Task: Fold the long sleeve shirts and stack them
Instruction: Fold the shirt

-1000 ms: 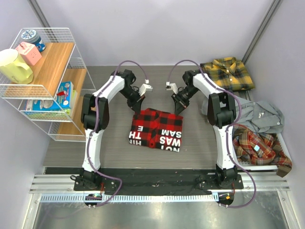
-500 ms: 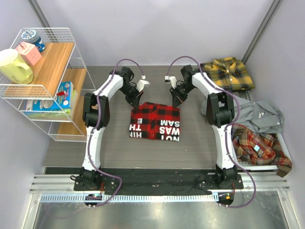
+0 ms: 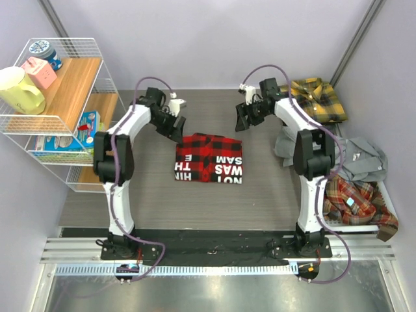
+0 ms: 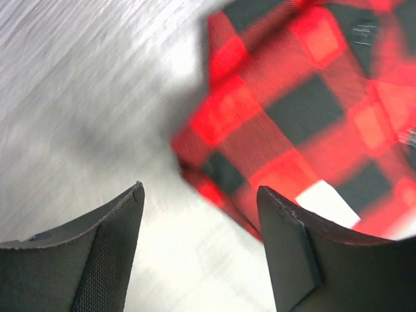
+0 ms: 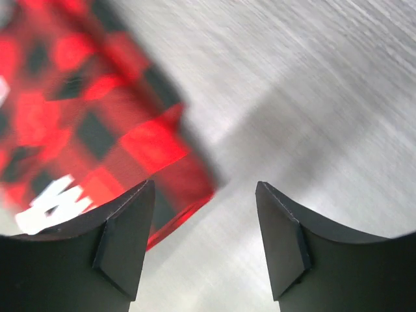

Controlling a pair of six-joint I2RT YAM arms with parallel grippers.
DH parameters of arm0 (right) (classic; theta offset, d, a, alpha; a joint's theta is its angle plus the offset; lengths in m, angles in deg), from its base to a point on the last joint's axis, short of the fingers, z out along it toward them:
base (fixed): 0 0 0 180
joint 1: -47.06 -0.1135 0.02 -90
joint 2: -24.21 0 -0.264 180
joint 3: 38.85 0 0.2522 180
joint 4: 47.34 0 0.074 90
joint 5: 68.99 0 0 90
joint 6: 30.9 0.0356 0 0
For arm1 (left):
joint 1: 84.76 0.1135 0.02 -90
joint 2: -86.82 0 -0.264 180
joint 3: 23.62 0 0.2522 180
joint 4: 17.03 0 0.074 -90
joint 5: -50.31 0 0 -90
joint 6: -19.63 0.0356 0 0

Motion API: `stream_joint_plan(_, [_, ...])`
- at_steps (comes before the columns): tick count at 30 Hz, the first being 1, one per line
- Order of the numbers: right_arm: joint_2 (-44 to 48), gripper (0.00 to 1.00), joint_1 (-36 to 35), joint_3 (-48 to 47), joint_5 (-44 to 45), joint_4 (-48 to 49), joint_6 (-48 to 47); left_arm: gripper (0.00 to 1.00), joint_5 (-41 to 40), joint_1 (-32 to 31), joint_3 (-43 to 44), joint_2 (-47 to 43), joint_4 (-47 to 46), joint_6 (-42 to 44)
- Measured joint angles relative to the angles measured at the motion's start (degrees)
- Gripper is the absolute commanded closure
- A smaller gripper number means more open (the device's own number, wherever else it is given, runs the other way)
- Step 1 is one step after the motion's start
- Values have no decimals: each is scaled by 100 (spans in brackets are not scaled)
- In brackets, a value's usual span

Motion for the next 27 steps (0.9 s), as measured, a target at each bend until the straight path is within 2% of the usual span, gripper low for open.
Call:
stream_joint_plan(4, [1213,44,66,861,-619,229,468,31,411,63,-682,-1091,-334,-584])
stream_joint_plan(8, [2168,60,-59,1784,-1517,549,973,36,1307,-72,-1453,-2105,-627,-1266])
stream_joint_plan(11, [2404,64,-385,2406,-2020,664,1158,38,2024,-293,-2074,-2446,-667,-1659])
stream_joint_plan(15, [2280,67,-914,3136,-2415,678,1196,40,2505,-605,-2702,-2312,-632,-2028])
stream_joint_plan(18, [1860,68,-1119,3235,-2555,695,1202,41,2575,-649,-2778,-1921,-669,-2225])
stream_joint_plan(24, [490,68,-686,2688,-2356,879,1248,42,2391,-66,-2616,-623,-1051,-2754])
stream_joint_plan(27, [127,66,-400,2417,-2651,645,1373,43,2839,223,-2459,-306,-881,-3036])
